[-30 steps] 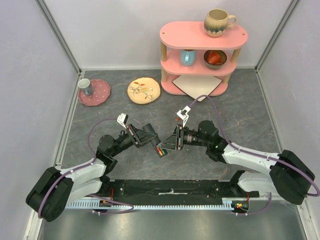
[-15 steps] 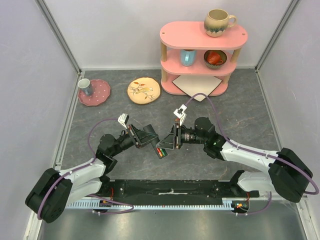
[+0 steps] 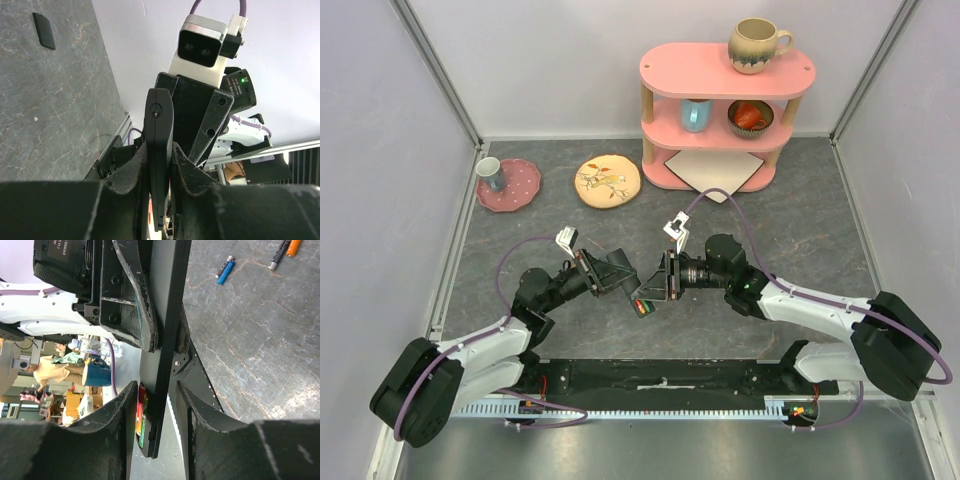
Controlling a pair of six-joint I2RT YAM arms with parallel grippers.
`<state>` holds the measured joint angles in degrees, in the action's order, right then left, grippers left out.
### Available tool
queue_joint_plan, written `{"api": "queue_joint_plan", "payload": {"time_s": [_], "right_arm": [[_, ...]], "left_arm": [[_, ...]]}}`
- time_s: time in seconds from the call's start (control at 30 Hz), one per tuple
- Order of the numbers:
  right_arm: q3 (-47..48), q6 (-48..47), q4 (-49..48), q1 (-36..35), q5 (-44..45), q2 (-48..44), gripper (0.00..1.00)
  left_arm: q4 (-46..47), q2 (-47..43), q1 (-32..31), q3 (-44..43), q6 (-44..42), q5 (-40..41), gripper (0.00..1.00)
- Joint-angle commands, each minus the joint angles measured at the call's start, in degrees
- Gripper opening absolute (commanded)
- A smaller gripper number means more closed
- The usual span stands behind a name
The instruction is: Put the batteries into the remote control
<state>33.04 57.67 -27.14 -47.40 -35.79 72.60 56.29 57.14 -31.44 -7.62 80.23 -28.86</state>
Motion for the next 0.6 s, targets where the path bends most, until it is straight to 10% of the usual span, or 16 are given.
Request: {"api": "queue_joint_plan", "payload": {"time_s": [0.0, 0.4, 0.57], "right_arm": [[-0.51, 2.70, -5.38, 0.11, -3.14, 0.79, 0.44], [-2.19, 6.23, -9.95, 0.11, -4.38, 2.11, 0.40], [-2.28, 6.49, -9.34, 0.11, -3.76, 2.55, 0.22]], "left_arm": [[3.47, -1.16, -0.20, -1.35, -1.92, 0.74, 0.02], [3.39, -2.30, -0.20, -0.91, -2.09, 1.88, 0.02], [3.47, -2.39, -0.20, -0.82, -2.09, 1.88, 0.02]]}}
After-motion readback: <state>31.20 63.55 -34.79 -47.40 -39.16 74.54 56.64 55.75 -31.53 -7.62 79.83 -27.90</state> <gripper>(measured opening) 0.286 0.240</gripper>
